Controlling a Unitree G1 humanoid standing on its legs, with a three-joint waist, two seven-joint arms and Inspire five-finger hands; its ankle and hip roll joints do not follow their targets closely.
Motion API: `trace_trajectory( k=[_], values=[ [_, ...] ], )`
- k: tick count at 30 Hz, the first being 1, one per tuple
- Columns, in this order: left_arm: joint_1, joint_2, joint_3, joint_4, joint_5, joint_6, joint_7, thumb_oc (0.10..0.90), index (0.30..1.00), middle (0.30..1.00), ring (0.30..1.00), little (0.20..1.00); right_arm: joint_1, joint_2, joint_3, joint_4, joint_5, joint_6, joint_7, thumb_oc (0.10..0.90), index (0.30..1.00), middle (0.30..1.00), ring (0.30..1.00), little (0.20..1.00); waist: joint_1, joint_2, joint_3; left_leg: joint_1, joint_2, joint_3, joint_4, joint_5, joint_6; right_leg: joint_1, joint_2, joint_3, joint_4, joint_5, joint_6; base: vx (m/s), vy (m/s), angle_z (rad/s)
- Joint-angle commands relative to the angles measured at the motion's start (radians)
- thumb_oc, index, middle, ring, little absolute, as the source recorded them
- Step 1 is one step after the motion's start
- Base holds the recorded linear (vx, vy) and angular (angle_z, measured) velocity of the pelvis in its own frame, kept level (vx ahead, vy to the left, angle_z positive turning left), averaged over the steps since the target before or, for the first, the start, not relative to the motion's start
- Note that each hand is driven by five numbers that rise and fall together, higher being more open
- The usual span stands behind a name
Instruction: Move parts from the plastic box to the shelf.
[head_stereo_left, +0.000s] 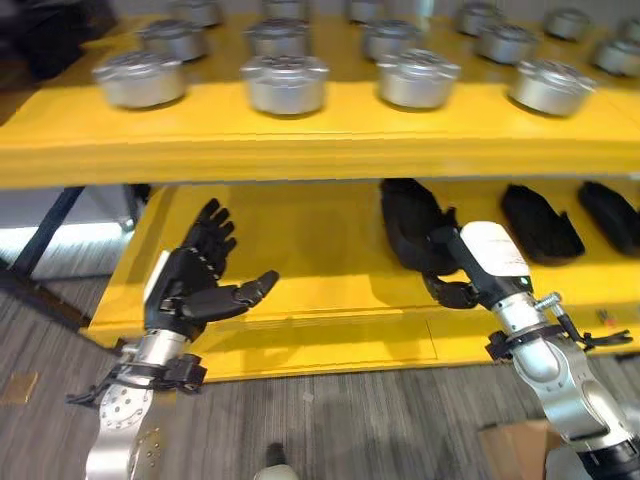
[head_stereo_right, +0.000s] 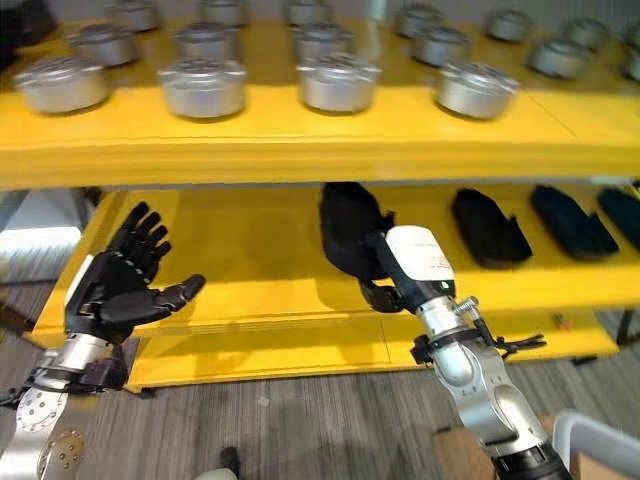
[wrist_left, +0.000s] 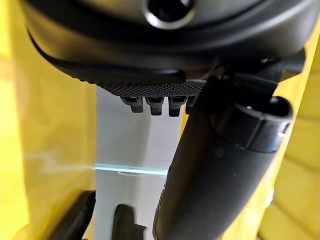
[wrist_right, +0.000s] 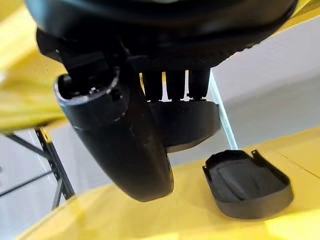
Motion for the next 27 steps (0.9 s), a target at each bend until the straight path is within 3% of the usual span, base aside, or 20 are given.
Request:
trace_trajectory(
  k=[1,11,21,25,27],
  values=[
    [-0.064,0.021,0.079,-0.098,0.010,-0.077,-0.007,0.900,1.000,1.000,1.000,1.000,-0.078,-0.049,-0.131,-0.126,-0.053,-0.075,-0.144,0.400,0.300,0.300,0.300,0.300,-0.009,0.015,-0.078,0.150,-0.005,0.115,-0.037,-0.119,-0.014,-0.009,0.057,-0.065,-0.150,0.112,-0.008,0.00,-0.063,0.51],
    [-0.020,0.015,0.095,-0.107,-0.003,-0.065,-0.041,0.900,1.000,1.000,1.000,1.000,-0.068,-0.074,-0.144,-0.141,-0.045,-0.065,-0.153,0.400,0.300,0.300,0.300,0.300,0.017,-0.006,-0.070,0.139,0.027,0.124,-0.049,-0.107,-0.042,0.031,0.066,-0.101,-0.187,0.101,-0.006,0.03,-0.024,0.03],
    [-0.030,0.033,0.083,-0.077,-0.003,-0.084,-0.062,0.900,1.000,1.000,1.000,1.000,-0.093,-0.077,-0.106,-0.146,-0.039,-0.066,-0.161,0.400,0.300,0.300,0.300,0.300,0.022,-0.016,-0.062,0.152,-0.009,0.155,-0.028,-0.128,-0.013,0.045,0.048,-0.100,-0.173,0.105,0.008,0.06,0.168,0.02],
    [-0.035,0.034,0.063,-0.071,-0.022,-0.044,-0.105,0.900,1.000,1.000,1.000,1.000,-0.097,-0.053,-0.093,-0.136,-0.033,-0.074,-0.168,0.400,0.300,0.300,0.300,0.300,0.028,-0.014,-0.065,0.172,-0.055,0.186,-0.038,-0.140,0.017,0.031,0.005,-0.126,-0.165,0.193,0.019,0.06,0.323,-0.13],
    [-0.030,0.037,0.053,-0.078,-0.021,-0.041,-0.101,0.900,1.000,1.000,1.000,1.000,-0.108,-0.033,-0.070,-0.125,-0.038,-0.095,-0.176,0.400,0.300,0.300,0.300,0.300,0.036,-0.014,-0.063,0.183,-0.070,0.214,-0.044,-0.147,0.024,-0.004,-0.026,-0.163,-0.136,0.279,0.032,0.00,0.206,-0.31]
  ],
)
